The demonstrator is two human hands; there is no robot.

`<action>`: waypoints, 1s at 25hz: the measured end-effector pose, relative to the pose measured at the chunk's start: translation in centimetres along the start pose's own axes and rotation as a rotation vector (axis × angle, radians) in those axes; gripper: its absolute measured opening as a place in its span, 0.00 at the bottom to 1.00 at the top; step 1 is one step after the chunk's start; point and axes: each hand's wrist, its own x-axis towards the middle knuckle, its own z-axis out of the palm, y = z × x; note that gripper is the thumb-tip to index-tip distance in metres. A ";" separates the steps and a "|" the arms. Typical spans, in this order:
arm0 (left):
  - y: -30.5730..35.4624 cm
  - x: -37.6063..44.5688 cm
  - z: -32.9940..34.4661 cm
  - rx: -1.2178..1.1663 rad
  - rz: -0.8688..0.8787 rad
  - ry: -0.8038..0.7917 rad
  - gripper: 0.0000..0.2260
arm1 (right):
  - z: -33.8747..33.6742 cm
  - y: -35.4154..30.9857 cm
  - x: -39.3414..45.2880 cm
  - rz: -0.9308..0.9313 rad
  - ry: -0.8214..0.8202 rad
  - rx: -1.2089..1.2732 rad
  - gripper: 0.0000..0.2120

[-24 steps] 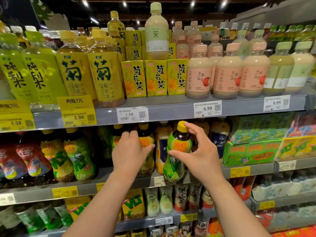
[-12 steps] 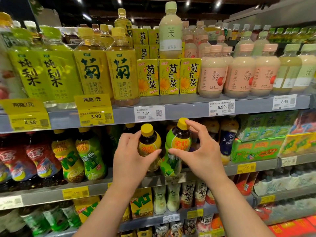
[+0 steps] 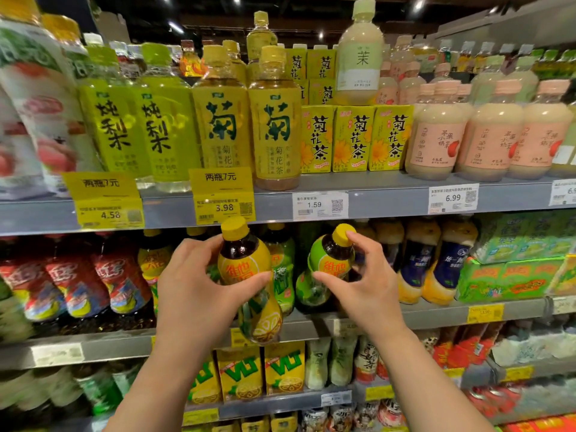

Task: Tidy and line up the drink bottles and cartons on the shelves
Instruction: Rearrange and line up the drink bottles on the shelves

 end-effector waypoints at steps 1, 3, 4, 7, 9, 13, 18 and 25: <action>-0.4 0.1 -0.4 0.005 -0.004 0.000 0.33 | 0.5 -0.3 0.3 0.003 -0.013 -0.024 0.39; -1.1 0.2 -1.0 0.013 -0.009 0.003 0.33 | 1.2 -0.8 1.0 0.049 -0.055 -0.082 0.36; -1.5 0.3 -1.3 0.014 -0.012 0.006 0.32 | 1.6 -1.0 1.3 0.088 -0.080 -0.112 0.36; -2.7 0.4 -2.3 0.018 -0.010 0.000 0.32 | 2.7 -1.4 2.1 0.194 -0.171 -0.287 0.36; -3.5 0.4 -2.9 0.012 -0.015 -0.003 0.32 | 3.2 -2.1 2.6 0.233 -0.220 -0.452 0.35; -5.0 0.6 -3.7 0.015 -0.038 -0.015 0.35 | 3.4 -3.3 3.9 0.231 -0.192 -0.715 0.26; -7.1 0.8 -5.1 0.053 -0.063 -0.026 0.37 | 4.5 -4.6 2.8 0.221 0.005 -0.713 0.22; -10.0 1.0 -8.1 0.066 -0.049 -0.039 0.36 | 11.5 -9.1 0.2 0.028 -0.305 -0.272 0.23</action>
